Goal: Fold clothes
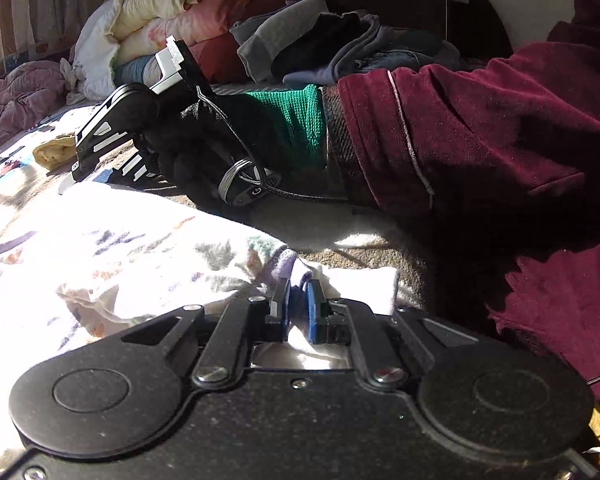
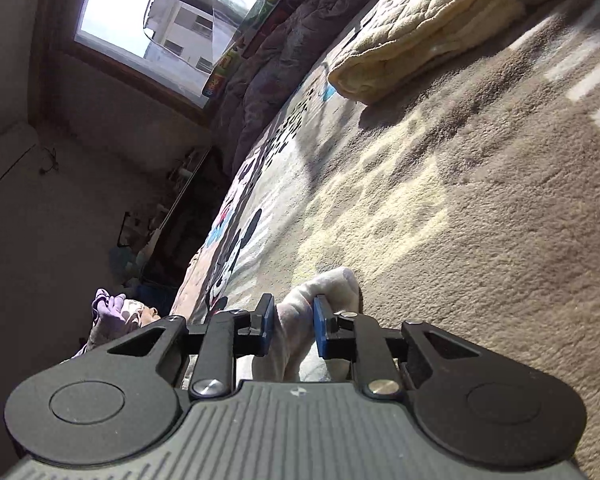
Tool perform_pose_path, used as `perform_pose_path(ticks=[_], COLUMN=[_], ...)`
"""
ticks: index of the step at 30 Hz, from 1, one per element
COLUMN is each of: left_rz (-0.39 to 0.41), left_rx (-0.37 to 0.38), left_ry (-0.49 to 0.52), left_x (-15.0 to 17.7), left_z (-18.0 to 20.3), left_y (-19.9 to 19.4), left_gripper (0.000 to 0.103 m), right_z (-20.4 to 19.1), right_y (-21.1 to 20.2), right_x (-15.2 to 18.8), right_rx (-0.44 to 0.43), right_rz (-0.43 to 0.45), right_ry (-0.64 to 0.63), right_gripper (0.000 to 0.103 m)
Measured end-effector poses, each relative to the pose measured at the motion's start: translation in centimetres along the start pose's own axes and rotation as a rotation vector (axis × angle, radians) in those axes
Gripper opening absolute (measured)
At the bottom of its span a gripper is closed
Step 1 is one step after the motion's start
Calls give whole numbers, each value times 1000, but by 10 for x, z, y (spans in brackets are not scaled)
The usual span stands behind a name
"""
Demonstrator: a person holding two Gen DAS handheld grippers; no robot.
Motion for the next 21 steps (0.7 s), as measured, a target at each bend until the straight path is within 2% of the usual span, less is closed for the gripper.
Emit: perform_pose_path(ticks=[3,6,8,10,12,13,16,19,21], left_rz=[45,165,254,329,357,351,324,320,302], left_rx=[68,105,72,-11,-82,-111,-160,-180,-181], left_ry=[-38,-128,-211,-321,-390,-409,-429,-386,-324], left_x=[-2,-7,-11,-14,-18,-23,-42,-65,-78], left_z=[-4,-22,-39,-61,-78,-87,-105,-111,-114], left_y=[-20,-48,-62,-67,-63,-56,-39,-29,-19], left_gripper=[8,8,8,8,8,8,8,8,8], right_z=[-8,-17,-23,-37,-58,-70,-112,-136,-145], right_y=[-10,-30,-47,-73,-97,-107,-128,-139,-135], right_x=[0,-3,-4,0,10,17,48,91,115], right_rx=[-1,14,36,87,113,109,79,81,138], right_rz=[35,89,115,149,166,160,122,63,3], right_ry=[-17,-39,-75,-176,-319,-388,-602,-693,-762], right_gripper=[31,53,54,53,51,47,41,39,34])
Point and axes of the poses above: each gripper's, at about its wrist camera, not at the fingertips, and y roughly the way its jaws point, z to its right, x to its underside, the point moved 2 cm from there along y, roughly the way its jaws point, and after that the axes turned 11 degrees about -y, right-handed, at the moved point
